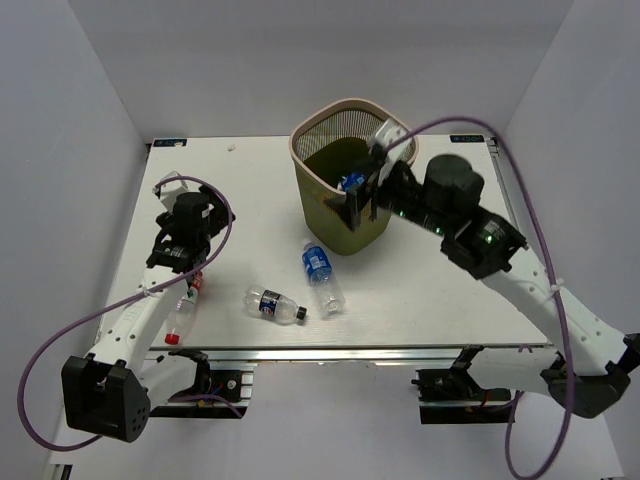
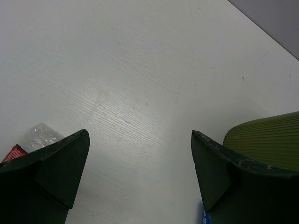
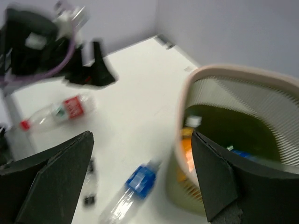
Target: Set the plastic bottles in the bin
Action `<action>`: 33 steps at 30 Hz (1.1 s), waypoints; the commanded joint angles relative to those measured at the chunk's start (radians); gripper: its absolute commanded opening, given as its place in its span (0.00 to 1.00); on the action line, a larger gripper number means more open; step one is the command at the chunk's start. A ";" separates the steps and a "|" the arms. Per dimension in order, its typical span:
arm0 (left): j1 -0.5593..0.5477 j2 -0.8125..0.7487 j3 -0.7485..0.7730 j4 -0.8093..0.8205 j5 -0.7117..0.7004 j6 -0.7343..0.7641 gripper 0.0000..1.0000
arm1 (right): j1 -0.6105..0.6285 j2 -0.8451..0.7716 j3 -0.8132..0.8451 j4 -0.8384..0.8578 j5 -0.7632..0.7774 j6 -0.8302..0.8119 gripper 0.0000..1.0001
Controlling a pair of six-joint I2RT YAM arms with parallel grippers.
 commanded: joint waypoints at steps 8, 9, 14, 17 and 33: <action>0.005 0.012 0.071 -0.075 -0.017 -0.051 0.98 | 0.356 -0.059 -0.491 0.146 0.392 0.154 0.89; 0.006 0.011 0.072 -0.078 -0.012 -0.050 0.98 | 0.411 -0.059 -0.534 0.192 0.456 0.157 0.89; 0.006 -0.006 0.059 -0.071 0.031 -0.054 0.98 | 0.460 0.048 -0.631 0.303 0.817 0.270 0.89; 0.005 -0.016 0.053 -0.069 0.035 -0.053 0.98 | 0.460 0.128 -0.651 0.340 0.779 0.324 0.89; 0.005 -0.039 0.030 -0.093 0.000 -0.081 0.98 | 0.377 0.403 -0.679 0.372 0.650 0.562 0.87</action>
